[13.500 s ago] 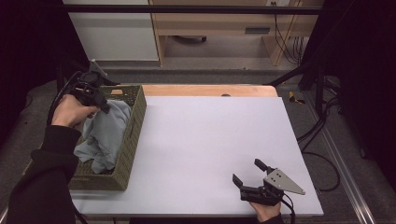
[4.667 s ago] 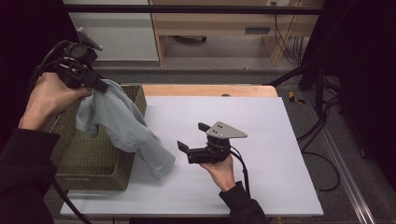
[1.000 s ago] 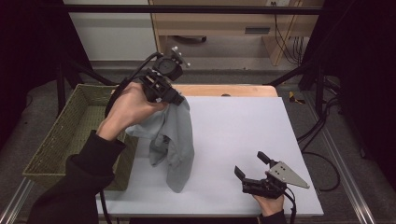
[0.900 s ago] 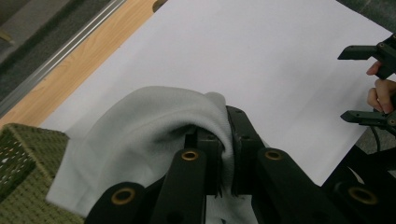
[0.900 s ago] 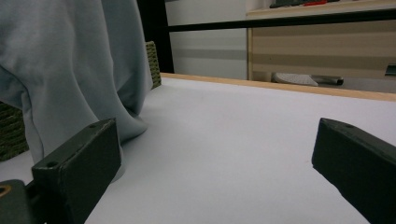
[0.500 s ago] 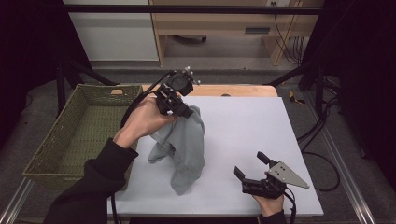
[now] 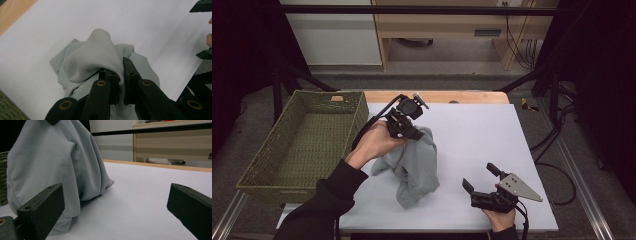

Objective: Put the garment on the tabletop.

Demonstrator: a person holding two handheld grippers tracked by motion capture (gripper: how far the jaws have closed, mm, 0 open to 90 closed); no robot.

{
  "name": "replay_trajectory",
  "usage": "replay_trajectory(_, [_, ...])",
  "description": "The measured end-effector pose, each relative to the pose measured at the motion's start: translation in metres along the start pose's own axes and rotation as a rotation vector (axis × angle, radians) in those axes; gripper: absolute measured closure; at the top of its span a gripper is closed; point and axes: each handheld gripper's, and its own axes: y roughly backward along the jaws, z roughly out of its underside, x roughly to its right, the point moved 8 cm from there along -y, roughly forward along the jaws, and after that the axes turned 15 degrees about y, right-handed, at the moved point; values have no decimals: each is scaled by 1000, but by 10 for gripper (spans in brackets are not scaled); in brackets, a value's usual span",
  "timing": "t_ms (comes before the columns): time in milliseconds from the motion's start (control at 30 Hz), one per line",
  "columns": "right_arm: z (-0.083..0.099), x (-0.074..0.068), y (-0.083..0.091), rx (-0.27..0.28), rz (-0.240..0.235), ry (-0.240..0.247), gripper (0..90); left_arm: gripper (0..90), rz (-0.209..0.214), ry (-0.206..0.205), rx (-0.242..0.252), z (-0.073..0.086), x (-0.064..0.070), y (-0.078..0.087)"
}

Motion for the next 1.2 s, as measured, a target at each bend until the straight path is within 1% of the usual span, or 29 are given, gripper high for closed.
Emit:
replay_trajectory(33, [0, 0, 0, -1, 6, -2, 16, 841, -5, -2, -13, 2, -1, -5])
replay_trajectory(67, [0, 0, 0, -1, 6, -2, 16, 841, -5, -2, -13, 2, -1, -5])
replay_trajectory(133, [0, 0, 0, 3, 4, -9, 16, 839, -11, -11, -23, 5, -1, -12])
replay_trajectory(167, [-1, -2, 0, 5, -10, -26, 16, 836, -9, -12, -22, 6, 0, -15])
replay_trajectory(200, [-1, -2, 0, 6, -10, -25, 16, 836, -5, -13, -24, 7, 0, -18])
replay_trajectory(233, [-1, -2, 0, 6, -10, -25, 16, 836, -1, -10, -27, 9, 1, -23])
replay_trajectory(267, [-1, -2, 0, 5, -11, -26, 16, 833, 0, -15, -26, 10, 1, -29])
replay_trajectory(300, [-2, -2, 0, 11, -10, -23, 16, 833, 0, -15, -26, 10, 1, -29])
replay_trajectory(333, [-1, -1, -1, 10, 0, -21, 16, 832, 14, -9, -29, 13, 1, -35])
replay_trajectory(400, [-1, 1, 0, 13, -1, -4, 16, 830, 12, -16, -31, 14, 1, -38])
replay_trajectory(467, [-1, 1, -1, 20, 2, -4, 16, 829, 19, -8, -41, 16, 2, -43])
replay_trajectory(500, [-1, -1, 0, 11, -5, -25, 16, 827, 20, -9, -47, 17, 1, -45])
replay_trajectory(533, [-1, 1, -1, 21, 1, -1, 16, 826, 20, -9, -50, 18, 1, -48])
replay_trajectory(567, [-1, 1, -1, 24, -1, 7, 16, 820, 24, -3, -56, 19, 2, -49])
replay_trajectory(600, [-1, 1, -1, 24, -1, 7, 16, 820, 27, -5, -58, 19, 2, -51])
replay_trajectory(633, [-1, -1, 0, 10, 1, -24, 16, 816, 27, -2, -59, 20, 2, -53])
replay_trajectory(667, [-1, -1, 0, 10, 1, -24, 16, 816, 26, -6, -66, 21, 2, -55])
replay_trajectory(700, [0, 1, -1, 16, 3, 3, 16, 816, 28, -1, -69, 22, 3, -57])
replay_trajectory(767, [1, 1, 0, -7, 7, -7, 16, 814, 31, -8, -77, 24, 4, -62])
replay_trajectory(867, [0, 1, -1, 5, -2, 0, 16, 807, 41, -11, -87, 26, 7, -70])
replay_trajectory(933, [1, 1, -1, -1, -3, 0, 16, 799, 49, -12, -91, 27, 8, -74])
replay_trajectory(1000, [1, 1, -1, 1, -4, 1, 16, 761, 58, -16, -94, 28, 9, -78])
replay_trajectory(1033, [1, 1, -1, 0, -5, -1, 16, 693, 73, -12, -90, 28, 11, -79])
replay_trajectory(1067, [1, 1, -1, 0, -5, -1, 16, 666, 73, -12, -90, 28, 11, -79])
replay_trajectory(1100, [2, 1, -1, -1, -4, -5, 16, 608, 81, -5, -80, 27, 11, -79])
replay_trajectory(1133, [2, 1, -1, -1, -4, -5, 16, 608, 93, 0, -71, 26, 12, -79])
replay_trajectory(1200, [2, 1, -1, -1, -3, -8, 15, 475, 94, -14, -42, 24, 12, -77])
